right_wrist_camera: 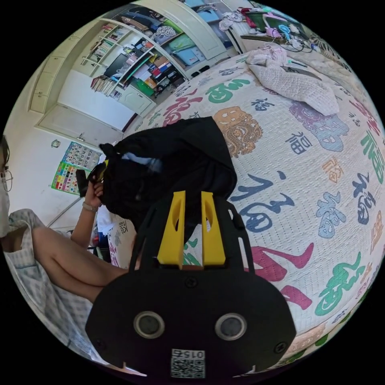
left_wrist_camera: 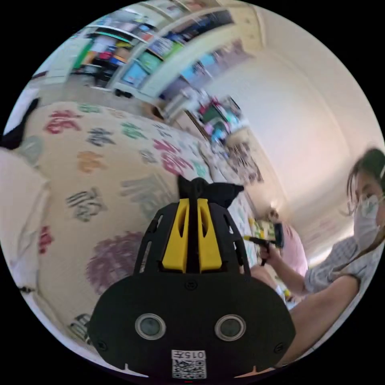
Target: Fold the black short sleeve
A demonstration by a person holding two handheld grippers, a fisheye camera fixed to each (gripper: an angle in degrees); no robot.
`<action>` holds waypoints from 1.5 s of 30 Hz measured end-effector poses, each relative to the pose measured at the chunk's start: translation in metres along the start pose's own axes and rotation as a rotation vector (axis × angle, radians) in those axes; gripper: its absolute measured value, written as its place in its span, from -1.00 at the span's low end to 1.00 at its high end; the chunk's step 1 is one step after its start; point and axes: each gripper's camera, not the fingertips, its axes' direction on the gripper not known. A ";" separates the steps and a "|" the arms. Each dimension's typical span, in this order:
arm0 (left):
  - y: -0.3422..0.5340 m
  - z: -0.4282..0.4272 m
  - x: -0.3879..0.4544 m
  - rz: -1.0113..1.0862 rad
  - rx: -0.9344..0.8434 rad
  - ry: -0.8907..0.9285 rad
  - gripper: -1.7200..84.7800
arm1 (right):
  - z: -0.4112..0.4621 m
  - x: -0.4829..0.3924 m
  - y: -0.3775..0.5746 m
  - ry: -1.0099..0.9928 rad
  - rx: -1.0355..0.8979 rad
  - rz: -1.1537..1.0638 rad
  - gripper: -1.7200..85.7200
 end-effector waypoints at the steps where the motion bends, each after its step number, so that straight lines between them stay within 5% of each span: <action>1: 0.002 -0.011 -0.008 -0.020 0.024 -0.046 -0.91 | -0.002 -0.001 0.001 -0.006 -0.002 0.001 -0.80; 5: 0.023 -0.031 -0.037 -0.064 -0.098 -0.349 -0.84 | -0.006 -0.016 0.005 -0.013 -0.042 -0.032 -0.79; 9: 0.046 -0.042 -0.045 -0.135 -0.075 -0.250 -0.75 | -0.014 -0.052 -0.002 0.023 -0.072 -0.181 -0.76; 16: 0.056 -0.038 -0.027 -0.077 -0.079 -0.329 -0.66 | 0.000 -0.145 -0.029 0.126 -0.150 -0.560 -0.62; 22: 0.081 -0.033 -0.027 -0.077 -0.065 -0.392 -0.91 | 0.054 -0.189 -0.036 0.284 -0.308 -0.636 -0.81; 28: 0.105 -0.080 0.002 0.025 0.011 -0.349 -0.97 | -0.085 -0.168 -0.012 0.067 0.037 -0.451 -0.96; 33: 0.128 -0.120 0.078 0.228 0.184 -0.248 -0.97 | -0.278 -0.134 0.073 -0.157 0.527 -0.278 -0.97; 39: 0.142 -0.171 0.178 0.477 0.440 -0.073 -0.97 | -0.447 -0.150 0.196 -0.175 1.058 -0.300 -0.97; 45: 0.144 -0.228 0.261 0.743 0.457 0.147 -0.97 | -0.561 -0.184 0.287 -0.129 1.375 -0.454 -0.97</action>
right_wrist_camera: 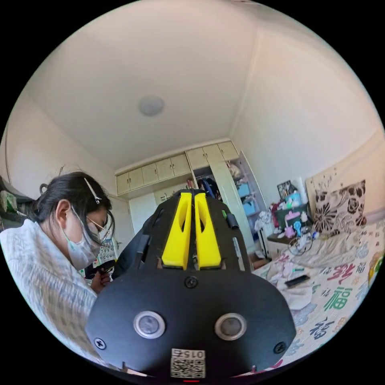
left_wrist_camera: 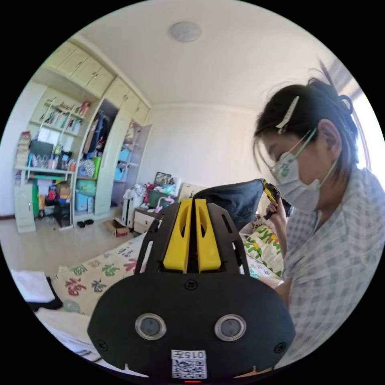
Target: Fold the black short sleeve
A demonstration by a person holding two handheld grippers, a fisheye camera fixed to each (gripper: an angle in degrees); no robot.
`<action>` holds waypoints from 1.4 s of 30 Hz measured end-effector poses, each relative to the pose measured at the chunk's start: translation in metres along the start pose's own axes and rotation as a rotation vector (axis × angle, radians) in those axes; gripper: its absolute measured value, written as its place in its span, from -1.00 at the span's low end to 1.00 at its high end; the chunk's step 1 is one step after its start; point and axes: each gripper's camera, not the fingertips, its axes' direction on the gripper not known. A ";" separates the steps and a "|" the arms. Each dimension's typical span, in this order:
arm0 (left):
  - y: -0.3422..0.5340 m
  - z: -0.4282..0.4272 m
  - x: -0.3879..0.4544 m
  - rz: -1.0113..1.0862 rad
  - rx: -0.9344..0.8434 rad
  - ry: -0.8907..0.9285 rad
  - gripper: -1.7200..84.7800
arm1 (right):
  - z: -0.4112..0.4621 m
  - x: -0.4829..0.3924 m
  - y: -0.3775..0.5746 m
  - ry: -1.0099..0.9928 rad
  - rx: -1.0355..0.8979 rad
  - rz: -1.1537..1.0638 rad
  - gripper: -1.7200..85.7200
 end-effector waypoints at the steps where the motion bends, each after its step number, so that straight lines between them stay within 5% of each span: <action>1: -0.007 -0.002 0.007 0.027 -0.006 0.012 -0.97 | -0.008 -0.004 -0.008 0.000 0.018 -0.018 -0.97; 8: -0.081 -0.006 0.058 0.294 -0.059 0.052 -0.97 | -0.052 -0.026 -0.079 0.075 0.147 -0.177 -0.97; 13: -0.101 0.062 0.008 0.241 -0.132 0.093 -0.97 | 0.002 0.024 -0.104 0.154 0.012 -0.145 -0.96; 16: -0.081 0.144 -0.067 0.052 -0.214 0.092 -0.96 | 0.070 0.096 -0.096 0.252 -0.200 -0.005 -0.96; 21: 0.043 0.263 -0.219 -0.448 -0.402 -0.062 -0.86 | 0.181 0.264 0.009 0.530 -0.863 0.290 -0.91; 23: 0.093 0.256 -0.227 -0.509 -0.376 0.011 -0.85 | 0.173 0.281 0.043 0.518 -0.896 0.320 -0.88; 26: 0.183 0.230 -0.212 -0.527 -0.581 -0.039 -0.80 | 0.145 0.288 0.104 0.407 -1.071 0.309 -0.79; 30: 0.313 0.196 -0.186 -0.878 -0.837 0.075 -0.75 | 0.086 0.309 0.185 0.451 -1.356 0.464 -0.73; 37: 0.354 0.250 -0.150 -0.872 -1.021 0.249 -0.75 | 0.071 0.332 0.249 0.495 -1.676 0.462 -0.67; 42: 0.356 0.301 -0.176 -0.752 -1.229 0.334 -0.89 | 0.103 0.327 0.261 0.492 -1.871 0.207 -0.95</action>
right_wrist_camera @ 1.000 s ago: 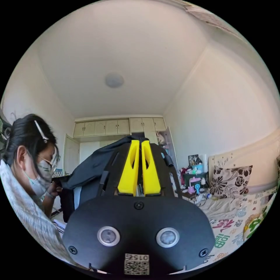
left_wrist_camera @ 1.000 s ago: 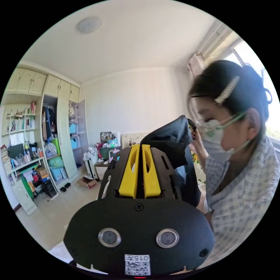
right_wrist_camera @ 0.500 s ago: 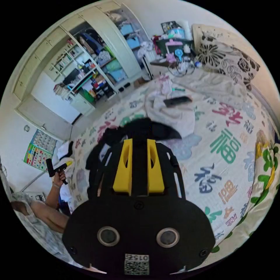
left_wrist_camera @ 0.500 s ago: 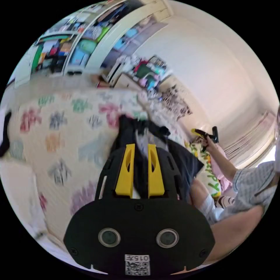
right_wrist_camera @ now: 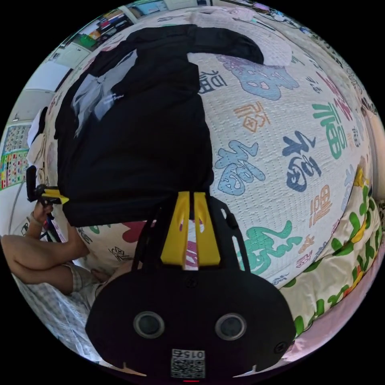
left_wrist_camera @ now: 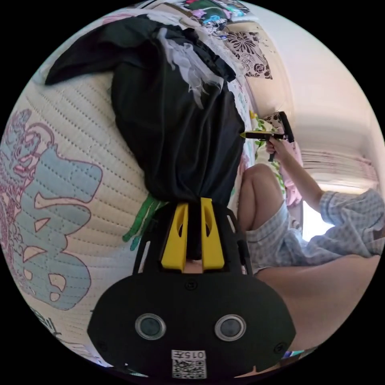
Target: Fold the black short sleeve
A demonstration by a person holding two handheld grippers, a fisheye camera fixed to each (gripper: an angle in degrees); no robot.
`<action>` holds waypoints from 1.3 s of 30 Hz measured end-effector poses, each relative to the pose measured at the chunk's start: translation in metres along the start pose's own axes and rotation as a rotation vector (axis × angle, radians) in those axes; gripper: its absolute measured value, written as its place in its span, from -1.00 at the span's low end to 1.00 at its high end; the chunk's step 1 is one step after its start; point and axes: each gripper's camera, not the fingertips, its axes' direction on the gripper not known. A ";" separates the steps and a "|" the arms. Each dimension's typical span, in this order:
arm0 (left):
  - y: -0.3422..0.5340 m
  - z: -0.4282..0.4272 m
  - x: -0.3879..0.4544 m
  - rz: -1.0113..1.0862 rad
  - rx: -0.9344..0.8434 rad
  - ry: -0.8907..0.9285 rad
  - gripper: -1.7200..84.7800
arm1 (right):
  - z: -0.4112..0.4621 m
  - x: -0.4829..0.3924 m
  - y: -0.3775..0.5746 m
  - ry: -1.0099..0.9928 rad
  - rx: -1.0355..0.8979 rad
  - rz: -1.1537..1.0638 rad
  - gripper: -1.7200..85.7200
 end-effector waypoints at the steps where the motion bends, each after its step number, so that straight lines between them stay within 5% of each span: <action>1: 0.000 -0.003 -0.003 -0.001 0.003 0.033 -0.90 | -0.002 0.000 0.001 -0.004 0.001 -0.008 -0.96; 6: 0.022 -0.037 -0.008 -0.027 0.098 0.065 -0.83 | -0.032 0.020 0.038 -0.163 0.137 0.054 -0.98; 12: 0.026 -0.027 -0.010 -0.003 -0.027 -0.013 -0.73 | -0.050 0.057 0.093 -0.404 0.285 0.235 -0.98; 18: 0.008 -0.005 -0.003 0.101 -0.163 -0.202 -0.90 | -0.063 0.063 0.119 -0.469 0.345 0.263 -0.98; 22: 0.011 -0.017 -0.017 0.030 -0.156 -0.113 -0.96 | -0.065 0.060 0.123 -0.448 0.333 0.249 -0.98; 32: 0.087 -0.142 -0.037 -0.080 0.266 0.326 -0.98 | -0.092 0.047 0.145 -0.531 0.404 0.224 -0.98; 39: 0.080 -0.239 -0.048 -0.017 0.578 0.470 -0.98 | -0.123 0.032 0.099 -0.705 0.531 0.190 -0.97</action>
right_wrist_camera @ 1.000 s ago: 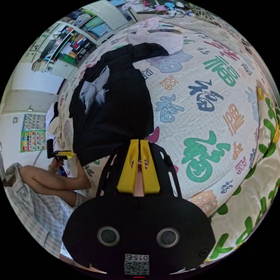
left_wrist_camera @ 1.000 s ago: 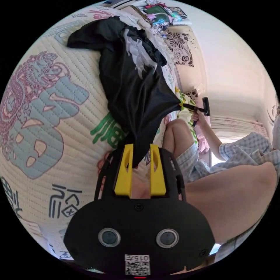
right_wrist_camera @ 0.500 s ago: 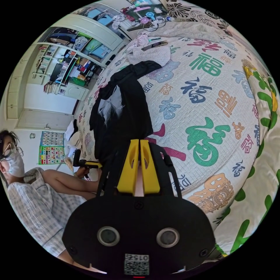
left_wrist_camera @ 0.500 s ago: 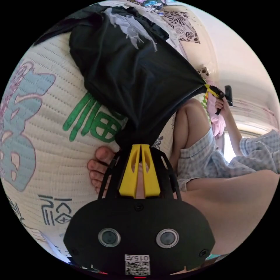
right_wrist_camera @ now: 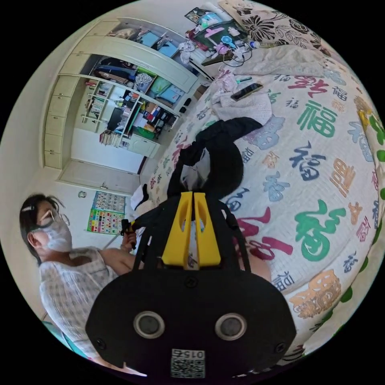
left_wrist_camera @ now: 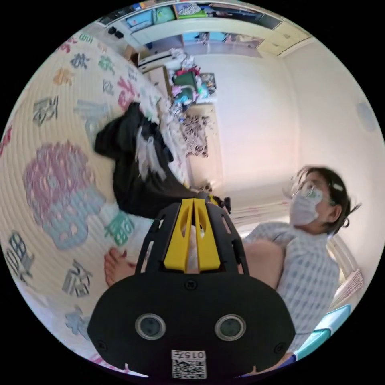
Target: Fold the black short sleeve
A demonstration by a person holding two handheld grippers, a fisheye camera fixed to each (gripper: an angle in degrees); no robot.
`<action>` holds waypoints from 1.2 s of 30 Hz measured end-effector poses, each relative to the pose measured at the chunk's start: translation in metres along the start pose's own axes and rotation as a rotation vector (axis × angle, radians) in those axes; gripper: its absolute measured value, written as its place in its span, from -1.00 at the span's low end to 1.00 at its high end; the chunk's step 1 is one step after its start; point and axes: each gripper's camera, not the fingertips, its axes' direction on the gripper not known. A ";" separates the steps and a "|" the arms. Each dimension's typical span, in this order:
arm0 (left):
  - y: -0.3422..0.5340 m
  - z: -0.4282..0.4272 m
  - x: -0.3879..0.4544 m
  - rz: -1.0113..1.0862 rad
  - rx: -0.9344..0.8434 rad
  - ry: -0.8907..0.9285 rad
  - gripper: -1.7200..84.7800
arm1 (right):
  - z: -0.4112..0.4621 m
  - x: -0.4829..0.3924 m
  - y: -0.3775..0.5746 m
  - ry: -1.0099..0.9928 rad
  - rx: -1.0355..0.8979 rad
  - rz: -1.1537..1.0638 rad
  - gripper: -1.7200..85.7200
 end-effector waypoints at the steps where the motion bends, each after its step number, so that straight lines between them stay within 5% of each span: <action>1: -0.015 -0.006 0.001 0.015 0.024 0.014 -0.98 | 0.005 -0.005 -0.015 -0.010 0.009 -0.012 -0.97; 9: -0.232 -0.058 0.152 0.418 0.263 -0.016 -0.98 | 0.020 -0.193 -0.193 0.110 0.252 -0.381 -0.97; 15: -0.210 -0.076 0.297 0.771 0.236 -0.122 -0.98 | -0.018 -0.290 -0.168 0.042 0.375 -0.678 -0.97; 18: -0.165 -0.082 0.302 0.835 0.188 -0.212 -0.98 | -0.009 -0.282 -0.138 0.001 0.305 -0.720 -0.97; 25: -0.077 -0.066 0.179 0.585 0.049 -0.240 -0.98 | 0.095 -0.198 -0.084 -0.008 -0.034 -0.583 -0.97; 33: 0.014 0.017 -0.035 0.024 -0.131 -0.453 -0.98 | 0.299 -0.071 -0.051 0.292 -0.626 -0.284 -0.97; 36: 0.028 0.047 -0.063 -0.035 -0.214 -0.553 -0.98 | 0.346 -0.056 -0.049 0.383 -0.748 -0.293 -0.97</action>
